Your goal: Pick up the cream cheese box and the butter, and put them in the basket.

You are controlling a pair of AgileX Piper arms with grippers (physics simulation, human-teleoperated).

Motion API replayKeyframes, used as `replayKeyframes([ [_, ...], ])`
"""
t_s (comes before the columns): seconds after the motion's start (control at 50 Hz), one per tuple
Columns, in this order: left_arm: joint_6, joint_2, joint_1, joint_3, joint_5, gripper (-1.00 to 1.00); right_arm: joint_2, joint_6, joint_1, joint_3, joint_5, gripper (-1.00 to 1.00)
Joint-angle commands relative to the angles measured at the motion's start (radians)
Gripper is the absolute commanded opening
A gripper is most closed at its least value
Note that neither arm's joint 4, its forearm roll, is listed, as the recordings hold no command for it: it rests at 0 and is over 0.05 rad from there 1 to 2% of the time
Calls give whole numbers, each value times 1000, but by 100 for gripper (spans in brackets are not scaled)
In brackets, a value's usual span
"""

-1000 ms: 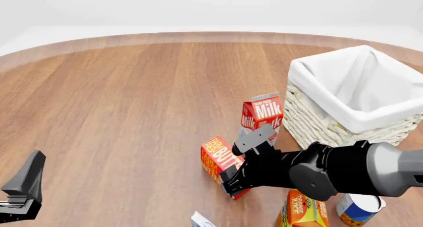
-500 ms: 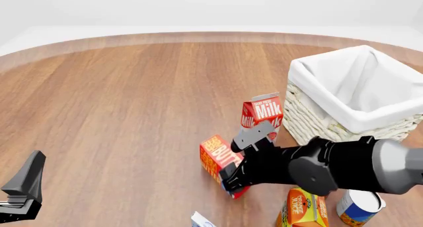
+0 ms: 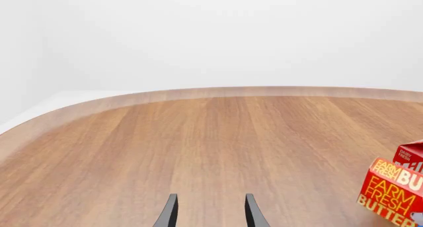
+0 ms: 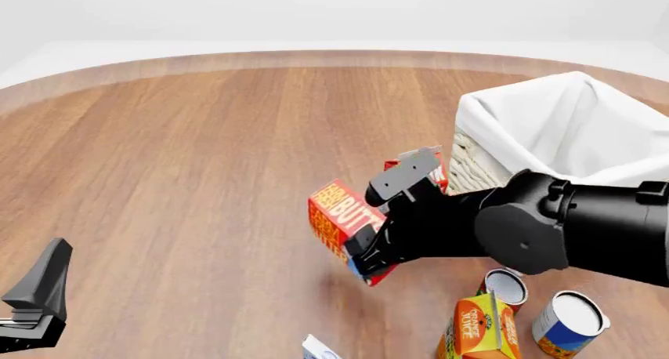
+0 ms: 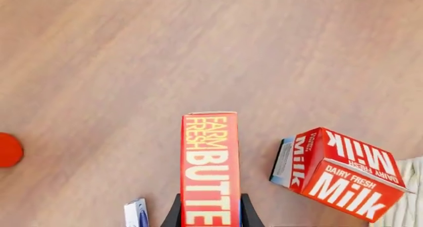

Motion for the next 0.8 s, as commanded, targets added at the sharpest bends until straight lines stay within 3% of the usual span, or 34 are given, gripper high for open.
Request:
replayKeyframes([
  [0.02, 0, 0, 0, 0, 0, 100, -76, -15, -13, -71, 93, -100],
  [0.4, 0, 0, 0, 0, 0, 100, -201, -92, -75, -261, 291, -100],
  [0.5, 0, 0, 0, 0, 0, 100, -233, -88, -116, -280, 309, -100],
  [0.54, 0, 0, 0, 0, 0, 100, -243, -84, -174, -287, 322, -100],
  [0.8, 0, 0, 0, 0, 0, 100, -301, -74, -260, -367, 392, -100],
])
